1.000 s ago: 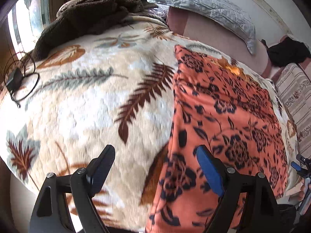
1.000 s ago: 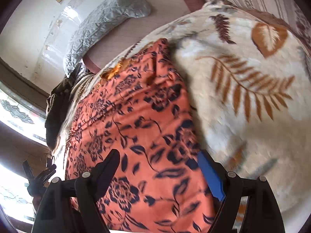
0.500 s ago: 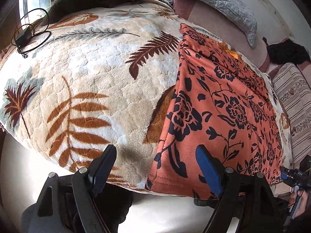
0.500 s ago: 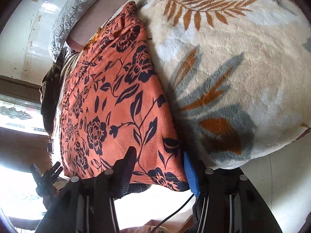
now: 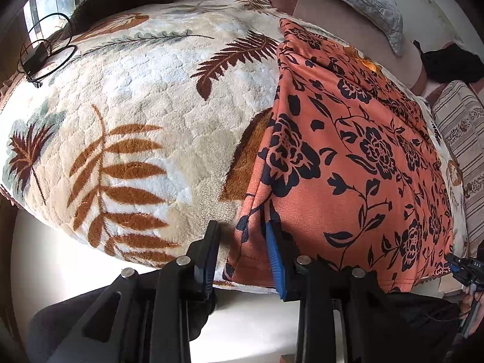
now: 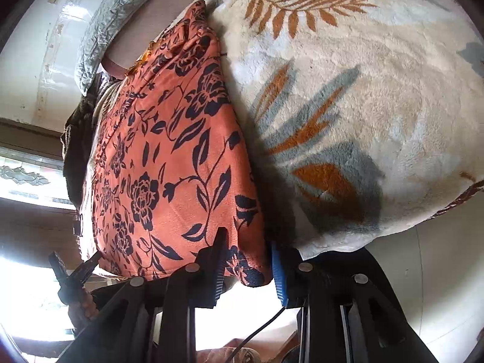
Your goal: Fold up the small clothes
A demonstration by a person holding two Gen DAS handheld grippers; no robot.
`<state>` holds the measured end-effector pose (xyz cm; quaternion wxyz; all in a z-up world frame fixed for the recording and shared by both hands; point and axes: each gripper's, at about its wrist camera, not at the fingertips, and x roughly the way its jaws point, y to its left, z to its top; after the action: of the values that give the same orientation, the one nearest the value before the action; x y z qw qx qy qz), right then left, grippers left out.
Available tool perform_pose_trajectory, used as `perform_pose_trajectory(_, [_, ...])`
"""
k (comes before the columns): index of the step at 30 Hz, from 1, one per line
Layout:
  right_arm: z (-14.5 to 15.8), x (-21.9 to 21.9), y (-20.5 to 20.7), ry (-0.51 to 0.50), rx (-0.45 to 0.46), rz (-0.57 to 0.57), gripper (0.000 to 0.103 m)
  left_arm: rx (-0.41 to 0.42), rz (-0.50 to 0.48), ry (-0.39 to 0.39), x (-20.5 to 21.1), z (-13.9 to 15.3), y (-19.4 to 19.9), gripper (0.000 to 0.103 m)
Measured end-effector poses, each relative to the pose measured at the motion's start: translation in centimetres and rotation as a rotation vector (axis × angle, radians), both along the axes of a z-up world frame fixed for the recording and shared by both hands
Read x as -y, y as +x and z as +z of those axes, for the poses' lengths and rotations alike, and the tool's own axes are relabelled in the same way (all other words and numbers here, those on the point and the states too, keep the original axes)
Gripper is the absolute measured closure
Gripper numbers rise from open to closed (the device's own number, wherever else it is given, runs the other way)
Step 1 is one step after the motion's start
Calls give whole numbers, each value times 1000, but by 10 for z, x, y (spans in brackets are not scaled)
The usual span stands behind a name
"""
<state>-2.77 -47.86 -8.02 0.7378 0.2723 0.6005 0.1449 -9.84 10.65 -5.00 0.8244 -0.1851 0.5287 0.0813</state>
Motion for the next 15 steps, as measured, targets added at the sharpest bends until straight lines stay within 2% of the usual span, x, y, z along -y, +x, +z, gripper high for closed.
perform_pose_trajectory(1, [-1,-1,1,9,-3,4,70,2,-9,-9,2,1,0,51])
perform_pose_trajectory(3, [1,-3,1,6,12,10,32,9,-28,-6,5,2,-2,38])
perform_pose_trajectory(5, [3,-6,2,3,19,21,30,4,-42,15,9,1,-3,38])
perform_pose_trajectory(6, [1,-7,3,2,12,22,33,8,-48,31,10,0,-4,38])
perform_pose_trajectory(7, [-1,-8,4,0,0,26,37,6,-55,47,12,-1,-4,54])
perform_pose_trajectory(8, [-3,-9,5,0,-14,29,56,-8,-63,49,12,-3,-2,74])
perform_pose_trajectory(9, [-5,-9,5,3,-27,28,84,-21,-65,34,11,-5,-1,93])
perform_pose_trajectory(10, [-6,-8,5,13,-33,20,91,-17,-55,23,10,-3,-1,96])
perform_pose_trajectory(11, [-2,-5,3,27,-24,6,93,-6,-52,17,9,2,-2,96])
perform_pose_trajectory(13, [14,1,-2,60,22,-29,94,46,-50,17,8,19,-7,96])
perform_pose_trajectory(15, [25,5,-3,82,49,-34,94,65,-54,3,6,28,-8,96])
